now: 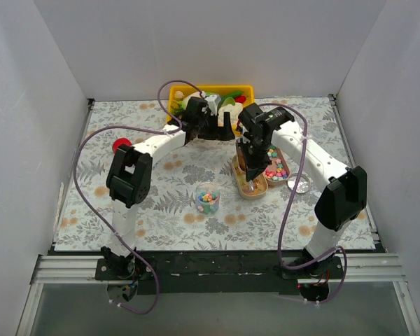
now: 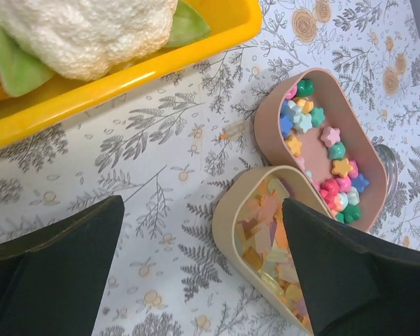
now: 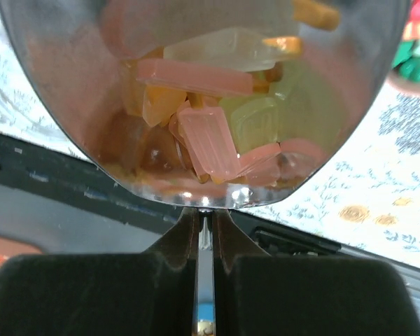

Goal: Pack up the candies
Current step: Place the fake candies in the packing bottle.

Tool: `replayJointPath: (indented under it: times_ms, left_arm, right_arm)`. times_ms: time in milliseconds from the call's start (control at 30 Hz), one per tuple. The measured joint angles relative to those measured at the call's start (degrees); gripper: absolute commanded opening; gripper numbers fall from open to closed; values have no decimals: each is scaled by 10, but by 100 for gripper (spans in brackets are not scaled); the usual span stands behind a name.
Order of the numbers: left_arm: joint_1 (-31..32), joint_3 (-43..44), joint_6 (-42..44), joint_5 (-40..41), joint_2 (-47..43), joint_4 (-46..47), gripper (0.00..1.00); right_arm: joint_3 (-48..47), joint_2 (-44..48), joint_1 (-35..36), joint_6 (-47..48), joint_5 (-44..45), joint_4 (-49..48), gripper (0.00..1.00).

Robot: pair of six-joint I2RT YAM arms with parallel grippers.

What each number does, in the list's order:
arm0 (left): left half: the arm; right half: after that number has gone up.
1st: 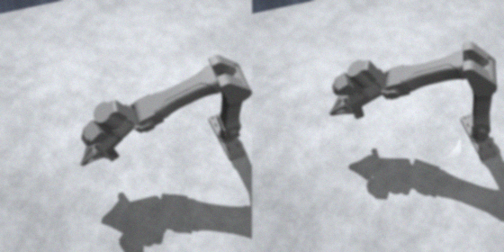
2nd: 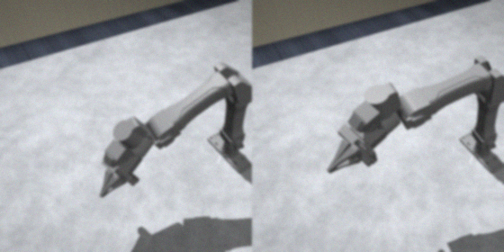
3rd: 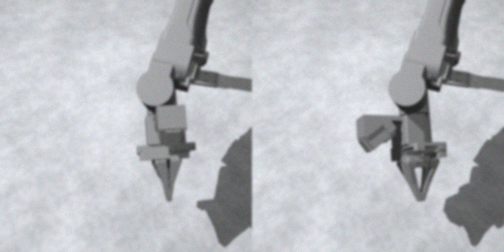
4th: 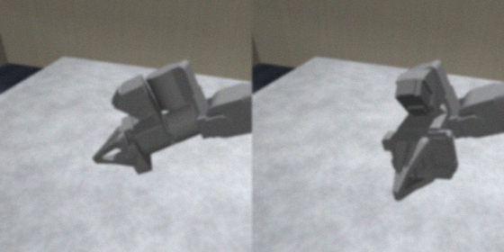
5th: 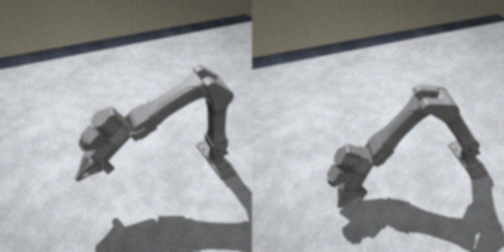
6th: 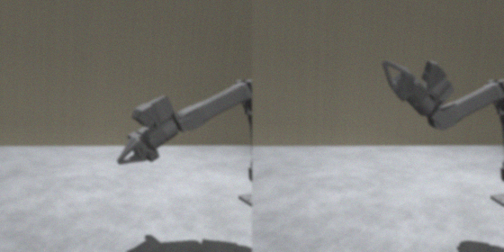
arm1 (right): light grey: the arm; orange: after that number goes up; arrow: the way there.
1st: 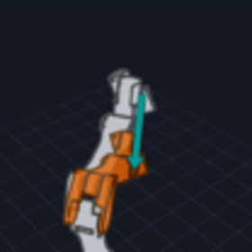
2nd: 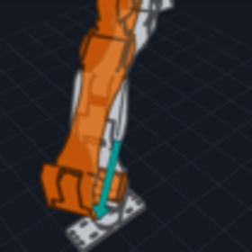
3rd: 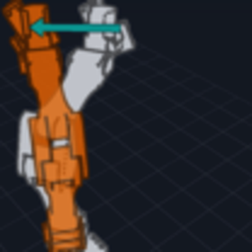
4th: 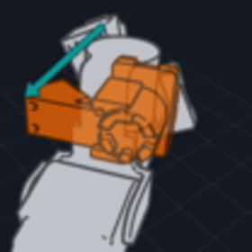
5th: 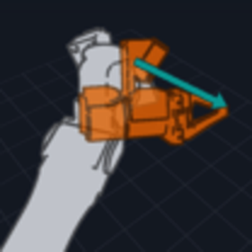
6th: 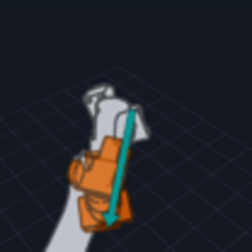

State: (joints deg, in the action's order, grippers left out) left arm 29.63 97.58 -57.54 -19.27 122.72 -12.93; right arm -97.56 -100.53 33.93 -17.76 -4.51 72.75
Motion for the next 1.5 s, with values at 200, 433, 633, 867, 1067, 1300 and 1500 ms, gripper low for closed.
replayJointPath:
  times_ms: [200, 433, 633, 867, 1067, 1300, 1500]
  left_arm:
    - [-25, -75, -3, 0, -93, -28, 98]
    - [-75, -191, 0, -35, -240, -56, 98]
    - [-87, -285, -7, -84, -381, -53, 98]
    - [-88, -352, -27, -173, -428, -19, 98]
    - [-88, -399, -45, -217, -423, -18, 96]
    - [-88, -409, -54, -239, -423, 1, 93]
    - [-88, -421, -57, -238, -409, 10, 82]
  right_arm:
    - [33, 32, 17, -4, -30, 11, 1]
    - [44, 39, 70, -4, -51, 16, 1]
    - [44, 31, 107, -4, -69, 17, 1]
    - [31, 2, 137, -6, -80, 19, 1]
    - [7, -13, 151, -15, -83, 19, 1]
    - [-13, -18, 160, -18, -88, 20, 1]
    - [-14, -20, 170, -19, -90, 23, 1]
